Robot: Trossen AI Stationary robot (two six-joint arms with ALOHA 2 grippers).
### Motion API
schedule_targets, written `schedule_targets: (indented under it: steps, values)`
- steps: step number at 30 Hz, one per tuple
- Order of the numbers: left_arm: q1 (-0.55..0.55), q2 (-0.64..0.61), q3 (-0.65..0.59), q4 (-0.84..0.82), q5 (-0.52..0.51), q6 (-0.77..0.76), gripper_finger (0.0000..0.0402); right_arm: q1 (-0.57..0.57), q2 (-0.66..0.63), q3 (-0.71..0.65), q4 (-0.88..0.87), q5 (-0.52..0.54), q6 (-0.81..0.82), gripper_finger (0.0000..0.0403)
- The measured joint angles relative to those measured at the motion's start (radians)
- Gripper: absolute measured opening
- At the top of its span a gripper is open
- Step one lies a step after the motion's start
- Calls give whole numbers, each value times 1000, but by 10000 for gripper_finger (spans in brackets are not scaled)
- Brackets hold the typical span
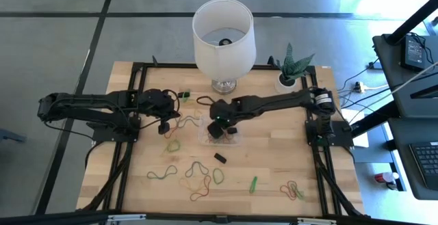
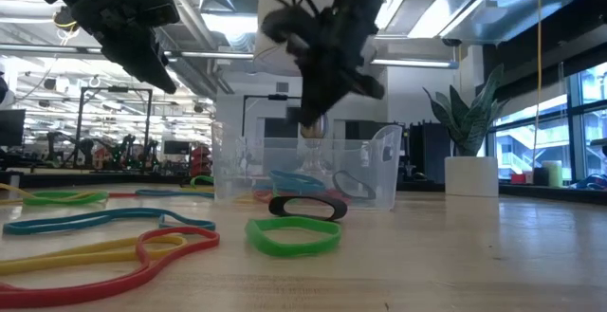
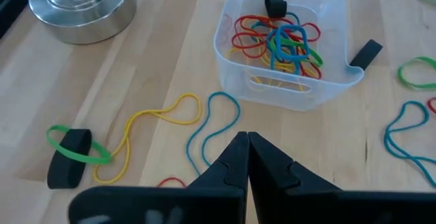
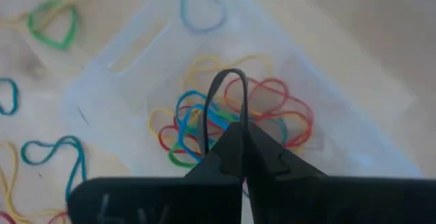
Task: Pick and place rubber bands into bin
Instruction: Put the black rubber band into the container, then put the green rubber band into the container
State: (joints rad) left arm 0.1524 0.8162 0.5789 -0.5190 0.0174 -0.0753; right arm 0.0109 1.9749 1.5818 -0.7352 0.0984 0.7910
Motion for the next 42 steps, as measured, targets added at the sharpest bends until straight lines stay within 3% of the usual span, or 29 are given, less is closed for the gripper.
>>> schedule_targets:
  steps: [19, 30, 35, 42]
  values:
    - [0, 0, 0, 0, -3, 1, 5, 43, 111, 0, -11, -97, -10, 10]
    - [0, 0, 0, 0, 1, -17, 5, 45, 110, 0, -10, -93, 9, 87]
    - [0, 0, 0, -1, 1, -19, 2, 45, 67, 0, -33, -107, 16, 107]
    - [0, 0, 0, 21, -2, -46, 7, 82, -69, 0, -79, -29, -98, 87]
